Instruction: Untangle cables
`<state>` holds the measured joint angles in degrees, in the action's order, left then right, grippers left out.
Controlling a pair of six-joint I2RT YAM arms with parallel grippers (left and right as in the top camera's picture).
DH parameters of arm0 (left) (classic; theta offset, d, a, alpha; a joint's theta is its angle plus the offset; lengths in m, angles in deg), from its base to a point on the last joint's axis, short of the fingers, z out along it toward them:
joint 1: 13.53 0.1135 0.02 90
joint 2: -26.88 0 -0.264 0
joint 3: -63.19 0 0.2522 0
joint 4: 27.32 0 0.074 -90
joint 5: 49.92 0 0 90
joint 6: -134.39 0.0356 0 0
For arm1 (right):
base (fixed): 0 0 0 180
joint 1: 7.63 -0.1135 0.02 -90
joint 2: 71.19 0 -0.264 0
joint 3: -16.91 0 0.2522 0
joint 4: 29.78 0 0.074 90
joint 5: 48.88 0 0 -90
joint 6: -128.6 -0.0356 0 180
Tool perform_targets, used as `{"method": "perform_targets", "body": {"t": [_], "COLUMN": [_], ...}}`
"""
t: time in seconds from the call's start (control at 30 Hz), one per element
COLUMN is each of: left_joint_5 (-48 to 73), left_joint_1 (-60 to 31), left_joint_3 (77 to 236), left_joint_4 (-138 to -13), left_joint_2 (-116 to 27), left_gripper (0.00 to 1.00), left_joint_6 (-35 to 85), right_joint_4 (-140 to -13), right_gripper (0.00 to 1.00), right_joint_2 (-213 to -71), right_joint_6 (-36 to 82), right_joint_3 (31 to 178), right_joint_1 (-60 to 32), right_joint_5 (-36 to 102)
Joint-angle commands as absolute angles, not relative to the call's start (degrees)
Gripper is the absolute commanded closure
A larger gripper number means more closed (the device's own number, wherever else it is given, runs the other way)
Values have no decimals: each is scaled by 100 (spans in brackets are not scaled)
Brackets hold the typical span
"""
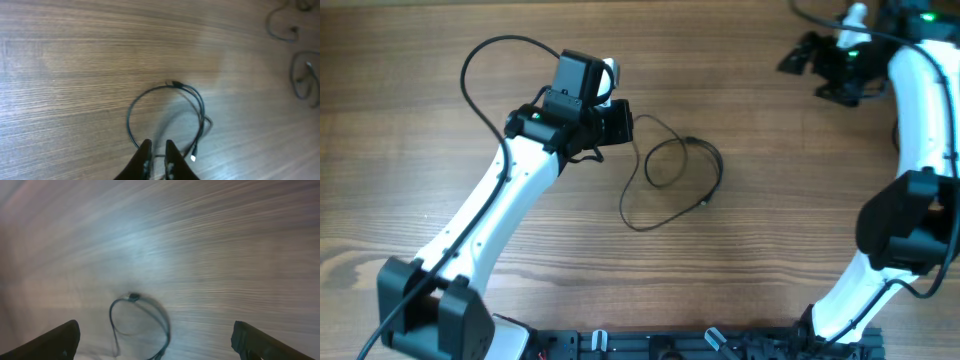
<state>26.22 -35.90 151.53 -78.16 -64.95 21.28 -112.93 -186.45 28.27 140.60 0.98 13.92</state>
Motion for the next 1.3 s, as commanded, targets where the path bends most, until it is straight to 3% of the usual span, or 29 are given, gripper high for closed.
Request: {"method": "perform_targets", "body": {"t": [0.0, 0.07, 0.2, 0.43, 0.87, 1.0, 1.1, 1.27], "left_joint_5": [3229, 3339, 3334, 3542, 3551, 3579, 3596, 3599], "left_joint_1": [-3577, -3562, -3548, -3325, -3113, -3113, -3113, -3113], "left_joint_3": [15188, 15188, 15188, 15188, 15188, 15188, 15188, 15188], "left_joint_4": [-7774, -7770, -7755, -7842, -8061, -8104, -8192, -8251], "left_joint_2": [-6840, -6925, -6989, -6989, -6989, -6989, -6989, -6989], "left_gripper": [77, 56, 2, 0, 0, 0, 0, 0], "left_joint_6": [1385, 1118, 806, 784, 790, 790, 793, 793], "right_joint_4": [-11232, -11164, -10906, -10047, -7582, -7107, -7092, -7420], "right_gripper": [0, 0, 0, 0, 6, 13, 29, 31], "right_joint_2": [-18704, -18704, -18704, -18704, -18707, -18713, -18713, -18713], "right_joint_6": [3107, 3107, 3094, 3100, 4370, 4930, 5240, 5662], "right_joint_3": [13842, 13686, 13245, 12161, 10723, 10611, 10611, 10607], "right_joint_1": [-438, -676, -1085, -1631, -2711, -2788, -2788, -2809], "right_joint_5": [1593, 1722, 1759, 1866, 3934, 4052, 4052, 3584]}}
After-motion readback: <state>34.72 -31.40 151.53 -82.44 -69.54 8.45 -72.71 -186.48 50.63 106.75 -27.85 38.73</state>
